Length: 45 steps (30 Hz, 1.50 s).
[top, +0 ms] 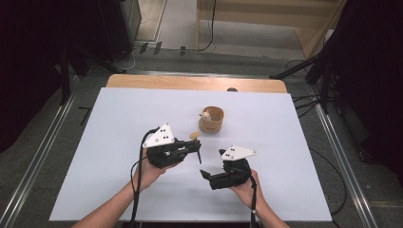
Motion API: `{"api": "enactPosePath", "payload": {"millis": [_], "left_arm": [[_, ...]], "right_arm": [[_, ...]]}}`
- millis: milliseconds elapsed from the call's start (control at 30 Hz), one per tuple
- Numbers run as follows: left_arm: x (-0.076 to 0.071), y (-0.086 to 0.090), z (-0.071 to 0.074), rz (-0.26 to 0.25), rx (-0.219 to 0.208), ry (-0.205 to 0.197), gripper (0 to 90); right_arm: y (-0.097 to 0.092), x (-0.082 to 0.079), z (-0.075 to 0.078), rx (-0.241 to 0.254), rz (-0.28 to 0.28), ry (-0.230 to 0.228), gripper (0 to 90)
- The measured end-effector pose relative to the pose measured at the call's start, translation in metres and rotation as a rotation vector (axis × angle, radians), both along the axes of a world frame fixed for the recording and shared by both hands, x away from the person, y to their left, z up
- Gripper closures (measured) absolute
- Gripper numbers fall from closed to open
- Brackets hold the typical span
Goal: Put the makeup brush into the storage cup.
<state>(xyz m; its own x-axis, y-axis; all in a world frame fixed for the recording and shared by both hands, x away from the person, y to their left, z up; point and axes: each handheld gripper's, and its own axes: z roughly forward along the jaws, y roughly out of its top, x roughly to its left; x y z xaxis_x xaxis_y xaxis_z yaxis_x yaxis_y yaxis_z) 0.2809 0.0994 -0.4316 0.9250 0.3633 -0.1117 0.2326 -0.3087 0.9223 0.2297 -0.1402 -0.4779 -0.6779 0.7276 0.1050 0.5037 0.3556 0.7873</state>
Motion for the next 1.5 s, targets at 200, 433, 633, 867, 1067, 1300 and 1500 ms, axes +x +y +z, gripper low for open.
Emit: {"api": "enactPosePath", "payload": {"millis": [200, 433, 633, 867, 1067, 1300, 1500], "left_arm": [[0.0, 0.0, 0.0, 0.009, 0.006, -0.008, 84.3], [0.0, 0.0, 0.002, 0.021, 0.033, -0.051, 84.3], [0.001, 0.001, 0.007, 0.03, 0.053, -0.091, 84.4], [0.009, 0.009, 0.014, 0.059, 0.032, -0.097, 84.4], [0.015, 0.011, 0.018, 0.068, 0.031, -0.103, 84.3], [0.02, 0.011, 0.021, 0.076, 0.033, -0.105, 84.3], [0.025, 0.011, 0.025, 0.083, 0.048, -0.115, 84.3]], "right_arm": [[-0.004, 0.0, 0.0, -0.005, 0.003, -0.005, 4.0], [-0.005, 0.0, 0.002, 0.001, 0.006, -0.013, 2.2], [-0.006, -0.001, 0.002, 0.0, 0.005, -0.011, 0.9], [-0.013, -0.01, 0.004, 0.015, 0.03, -0.062, 1.0], [-0.026, -0.02, 0.01, 0.045, 0.018, -0.093, 1.0], [-0.046, -0.027, 0.012, 0.078, 0.006, -0.12, 1.0], [-0.059, -0.032, 0.011, 0.077, 0.007, -0.136, 1.0]]}}
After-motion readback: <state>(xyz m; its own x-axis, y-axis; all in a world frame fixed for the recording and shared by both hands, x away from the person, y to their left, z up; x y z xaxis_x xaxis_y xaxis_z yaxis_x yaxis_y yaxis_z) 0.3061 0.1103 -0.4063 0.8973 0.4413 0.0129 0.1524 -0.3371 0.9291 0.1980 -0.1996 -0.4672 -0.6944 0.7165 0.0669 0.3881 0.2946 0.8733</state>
